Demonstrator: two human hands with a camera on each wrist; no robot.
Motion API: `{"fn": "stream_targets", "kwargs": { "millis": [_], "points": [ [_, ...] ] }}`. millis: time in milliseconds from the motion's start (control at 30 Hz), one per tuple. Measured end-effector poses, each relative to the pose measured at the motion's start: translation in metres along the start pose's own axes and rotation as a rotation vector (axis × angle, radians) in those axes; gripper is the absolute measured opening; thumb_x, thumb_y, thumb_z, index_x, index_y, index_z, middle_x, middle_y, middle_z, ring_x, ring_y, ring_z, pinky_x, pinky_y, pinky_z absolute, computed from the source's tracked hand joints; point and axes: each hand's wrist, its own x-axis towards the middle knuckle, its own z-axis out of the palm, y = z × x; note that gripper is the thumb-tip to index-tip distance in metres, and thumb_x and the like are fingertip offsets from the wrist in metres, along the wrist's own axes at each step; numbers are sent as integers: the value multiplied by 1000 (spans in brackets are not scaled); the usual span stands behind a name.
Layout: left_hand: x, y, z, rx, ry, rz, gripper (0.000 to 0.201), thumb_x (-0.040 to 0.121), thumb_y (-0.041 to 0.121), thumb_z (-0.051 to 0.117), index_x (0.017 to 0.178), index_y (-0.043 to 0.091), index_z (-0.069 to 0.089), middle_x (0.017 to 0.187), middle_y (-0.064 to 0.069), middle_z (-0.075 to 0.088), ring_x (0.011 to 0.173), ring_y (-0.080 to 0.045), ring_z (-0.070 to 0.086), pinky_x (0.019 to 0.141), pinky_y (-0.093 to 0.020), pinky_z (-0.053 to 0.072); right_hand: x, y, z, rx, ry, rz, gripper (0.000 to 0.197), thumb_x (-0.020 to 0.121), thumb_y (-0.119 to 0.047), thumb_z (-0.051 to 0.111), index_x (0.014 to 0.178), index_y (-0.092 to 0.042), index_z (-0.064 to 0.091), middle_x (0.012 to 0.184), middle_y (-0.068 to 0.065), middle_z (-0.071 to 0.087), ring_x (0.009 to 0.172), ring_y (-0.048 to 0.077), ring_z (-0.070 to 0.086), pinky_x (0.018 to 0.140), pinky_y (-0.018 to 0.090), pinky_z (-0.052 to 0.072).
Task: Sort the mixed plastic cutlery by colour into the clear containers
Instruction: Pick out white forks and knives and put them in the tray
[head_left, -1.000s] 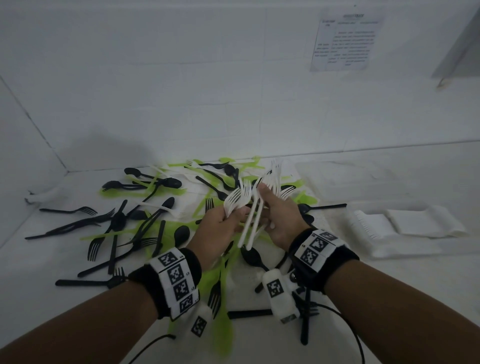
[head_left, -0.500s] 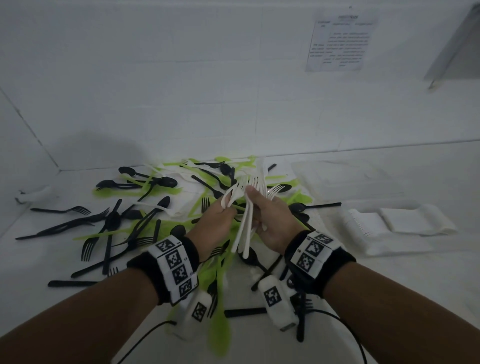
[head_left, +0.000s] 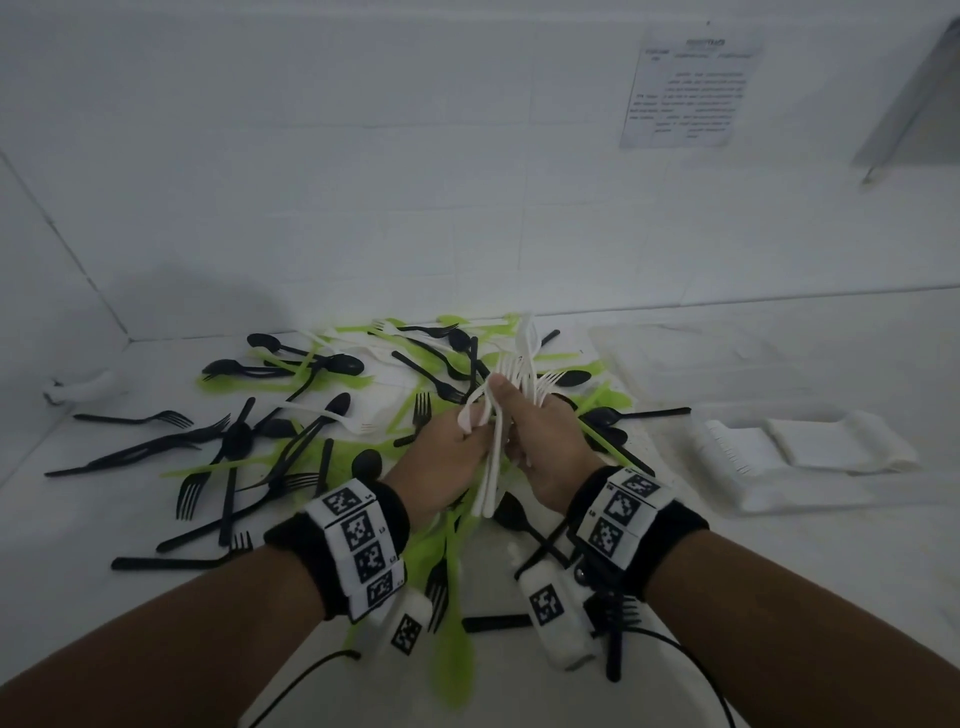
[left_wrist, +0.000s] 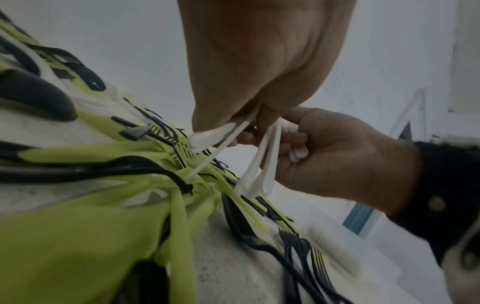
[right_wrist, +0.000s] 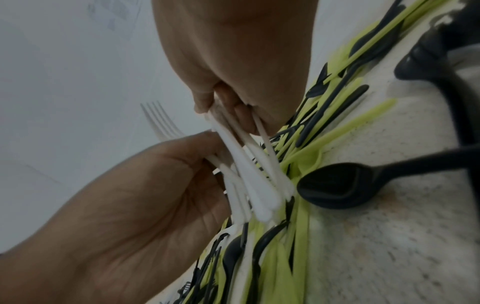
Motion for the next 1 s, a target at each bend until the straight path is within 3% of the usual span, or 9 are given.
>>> {"fn": "stream_targets", "kwargs": {
  "millis": [133, 267, 433, 500, 600, 667, 767, 900, 1000],
  "points": [
    [-7, 5, -9, -38, -66, -34, 28, 107, 5, 45, 103, 11, 72, 75, 19, 71, 70, 6, 63, 68, -8, 44, -2, 3, 0, 48, 0, 37, 25, 95, -31, 72, 90, -8, 63, 61, 4, 59, 42, 12, 50, 40, 24, 39],
    [-12, 4, -14, -104, -10, -88, 27, 108, 19, 47, 120, 40, 59, 111, 22, 68, 105, 8, 62, 85, -13, 44, 5, 5, -2, 156, 62, 65, 25, 91, -31, 77, 87, -8, 66, 66, 5, 58, 53, 18, 49, 48, 30, 39],
    [-3, 7, -32, -267, 332, -180, 22, 104, 36, 51, 119, 23, 42, 89, 0, 48, 63, -10, 44, 57, -26, 39, 10, -5, -24, 151, 86, 46, 23, 91, -29, 76, 93, -8, 67, 73, 6, 61, 58, 17, 54, 50, 28, 41],
    [3, 13, -31, -288, 362, -248, 37, 102, 47, 50, 120, 21, 30, 89, -3, 38, 63, -13, 32, 52, -28, 30, 7, -7, -28, 152, 68, 70, 23, 92, -29, 74, 93, -7, 67, 75, 7, 60, 57, 17, 53, 48, 27, 40],
    [13, 17, -19, -354, 366, -224, 14, 103, 33, 39, 107, 21, 32, 94, -9, 32, 61, -13, 26, 51, -29, 23, 2, -9, -34, 163, 54, 100, 31, 92, -32, 73, 99, -3, 65, 81, 12, 54, 57, 16, 48, 47, 27, 39],
    [15, 18, -9, -260, 304, -157, 11, 103, 22, 36, 96, 17, 42, 92, -11, 38, 60, -13, 30, 51, -30, 26, -1, -12, -35, 162, 46, 90, 36, 92, -33, 72, 107, -3, 61, 85, 14, 50, 54, 15, 45, 43, 25, 38],
    [15, 21, 9, -126, 238, -78, 22, 107, 25, 44, 96, 10, 57, 83, -8, 58, 68, -16, 55, 64, -37, 50, -7, -18, -37, 158, 13, 63, 29, 98, -31, 66, 102, -2, 60, 73, 9, 49, 47, 13, 46, 42, 26, 36],
    [14, 26, 27, -180, 85, -126, 31, 108, 27, 46, 106, 12, 72, 105, -21, 72, 98, -32, 70, 93, -48, 56, -12, -18, -36, 140, 10, 29, 42, 103, -33, 59, 114, 7, 65, 87, 17, 69, 75, 30, 66, 58, 34, 47],
    [15, 28, 28, -320, 32, -185, 30, 109, 21, 44, 110, 12, 72, 95, -13, 75, 85, -19, 72, 77, -32, 62, -13, -14, -38, 110, 22, -23, 44, 104, -36, 57, 109, 7, 67, 97, 23, 73, 82, 36, 71, 67, 42, 59]
  ]
}}
